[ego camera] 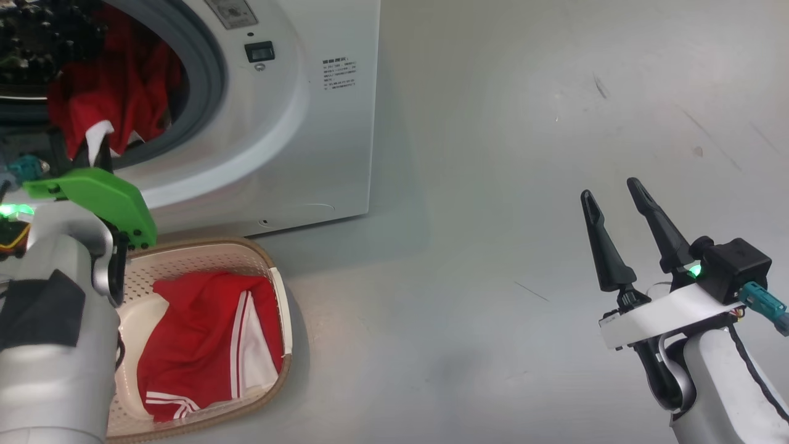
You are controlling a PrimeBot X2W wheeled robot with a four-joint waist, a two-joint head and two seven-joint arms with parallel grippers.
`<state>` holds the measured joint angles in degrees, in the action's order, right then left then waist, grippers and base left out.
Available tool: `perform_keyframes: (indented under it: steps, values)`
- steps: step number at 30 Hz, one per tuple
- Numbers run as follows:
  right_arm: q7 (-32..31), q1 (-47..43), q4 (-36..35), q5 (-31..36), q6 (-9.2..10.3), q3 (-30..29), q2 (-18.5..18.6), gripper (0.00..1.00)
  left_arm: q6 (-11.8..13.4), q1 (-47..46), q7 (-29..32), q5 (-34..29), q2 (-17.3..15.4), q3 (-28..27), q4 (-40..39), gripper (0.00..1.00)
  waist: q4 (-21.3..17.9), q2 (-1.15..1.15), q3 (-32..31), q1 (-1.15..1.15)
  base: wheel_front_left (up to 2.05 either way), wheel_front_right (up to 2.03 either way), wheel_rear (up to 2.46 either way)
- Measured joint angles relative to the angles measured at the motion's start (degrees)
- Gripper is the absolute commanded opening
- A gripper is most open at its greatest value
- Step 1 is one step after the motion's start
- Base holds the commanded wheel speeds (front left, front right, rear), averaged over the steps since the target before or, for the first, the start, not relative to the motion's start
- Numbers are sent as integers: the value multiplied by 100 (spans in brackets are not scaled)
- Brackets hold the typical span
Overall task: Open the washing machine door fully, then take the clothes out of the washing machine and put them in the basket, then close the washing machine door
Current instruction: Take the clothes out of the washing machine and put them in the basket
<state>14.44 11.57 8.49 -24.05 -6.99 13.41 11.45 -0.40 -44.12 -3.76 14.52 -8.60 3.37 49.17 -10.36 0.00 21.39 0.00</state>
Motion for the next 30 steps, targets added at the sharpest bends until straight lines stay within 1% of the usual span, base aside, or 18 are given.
perform_keyframes:
  steps: [8, 14, 17, 23, 30]
  values:
    - [0, -324, 131, 25, 0, -4, -53, 100, -181, 654, -345, 0, 123, 105, 31, 0, 196, 0, -504, 0, 0, 0, 0]
    - [0, -512, 171, 53, 0, -3, -73, 100, -241, 1087, -617, -33, 230, 237, 4, 0, 326, 0, -874, 0, 0, 0, 0]
    - [0, -612, 197, 57, 0, -2, -90, 100, -242, 1265, -753, -52, 263, 249, -45, 0, 387, 0, -1049, 0, 0, 0, 0]
    - [0, -818, 231, 75, 0, -1, -122, 100, -242, 1664, -826, -52, 367, 288, -125, 0, 503, 0, -1369, 0, 0, 0, 0]
    - [0, -984, 249, 110, 0, 7, -163, 100, -247, 2016, -893, -52, 376, 303, -244, 0, 602, 0, -1650, 0, 0, 0, 0]
